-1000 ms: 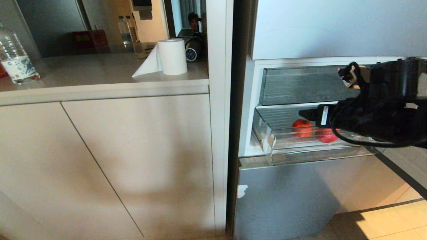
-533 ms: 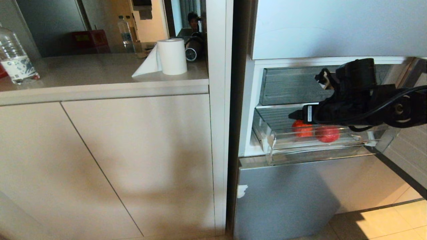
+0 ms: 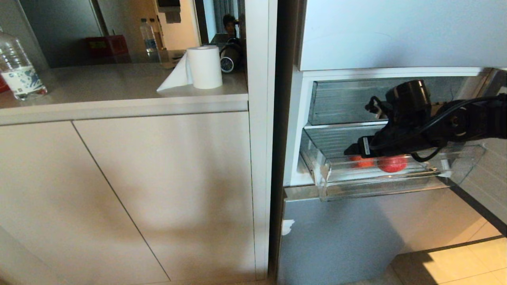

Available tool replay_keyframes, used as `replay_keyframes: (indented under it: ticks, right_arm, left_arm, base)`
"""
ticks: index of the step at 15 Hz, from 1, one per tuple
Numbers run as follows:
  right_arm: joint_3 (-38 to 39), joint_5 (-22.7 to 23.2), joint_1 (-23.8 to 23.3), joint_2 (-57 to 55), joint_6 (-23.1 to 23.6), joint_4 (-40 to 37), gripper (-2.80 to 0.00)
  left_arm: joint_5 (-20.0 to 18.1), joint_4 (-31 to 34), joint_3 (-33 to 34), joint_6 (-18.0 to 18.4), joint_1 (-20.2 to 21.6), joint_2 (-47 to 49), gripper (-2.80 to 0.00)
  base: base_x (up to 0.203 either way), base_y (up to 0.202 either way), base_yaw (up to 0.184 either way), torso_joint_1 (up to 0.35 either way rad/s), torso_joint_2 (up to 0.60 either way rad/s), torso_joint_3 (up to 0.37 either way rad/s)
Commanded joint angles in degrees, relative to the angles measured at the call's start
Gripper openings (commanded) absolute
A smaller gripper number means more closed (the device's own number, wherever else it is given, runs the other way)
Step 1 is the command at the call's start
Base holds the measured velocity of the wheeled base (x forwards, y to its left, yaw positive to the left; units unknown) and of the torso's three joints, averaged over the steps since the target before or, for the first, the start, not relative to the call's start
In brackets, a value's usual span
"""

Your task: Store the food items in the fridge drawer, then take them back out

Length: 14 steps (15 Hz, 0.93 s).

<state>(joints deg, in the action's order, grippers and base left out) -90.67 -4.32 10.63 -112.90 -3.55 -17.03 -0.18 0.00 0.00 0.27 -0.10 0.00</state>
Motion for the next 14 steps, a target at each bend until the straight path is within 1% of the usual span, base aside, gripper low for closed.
replay_keyframes:
  ticks: [1, 4, 7, 9, 10, 14]
  right_arm:
    - [-2.77, 0.08, -0.21, 1.03, 0.19, -7.59, 0.00]
    - [-3.87, 0.33, -0.50, 3.38, 0.70, -17.26, 0.00]
    - [-3.98, 3.66, -1.42, 7.08, 0.97, -26.06, 0.00]
    - [-3.98, 4.79, -1.96, 9.08, 1.00, -32.20, 0.00]
    - [-3.76, 4.92, -2.01, 9.69, 1.00, -34.13, 0.00]
    - [-3.97, 4.99, -2.64, 8.84, 0.31, -33.76, 0.00]
  left_arm:
    - [0.01, 0.00, 0.09, 0.00, 0.01, 0.06, -2.80]
    - [0.01, 0.00, 0.09, 0.00, 0.01, 0.09, -2.80]
    - [0.01, 0.00, 0.09, 0.00, 0.01, 0.06, -2.80]
    - [0.01, 0.00, 0.09, 0.00, 0.01, 0.00, -2.80]
    - [0.01, 0.00, 0.09, 0.00, 0.01, 0.09, -2.80]
    - [0.01, 0.00, 0.09, 0.00, 0.01, 0.05, -2.80]
  base:
    - [0.000, 0.000, 0.000, 0.000, 0.00, 0.000]
    - [0.000, 0.000, 0.000, 0.000, 0.00, 0.000]
    - [0.000, 0.000, 0.000, 0.000, 0.00, 0.000]
    - [0.000, 0.000, 0.000, 0.000, 0.00, 0.000]
    - [0.000, 0.000, 0.000, 0.000, 0.00, 0.000]
    - [0.000, 0.000, 0.000, 0.000, 0.00, 0.000]
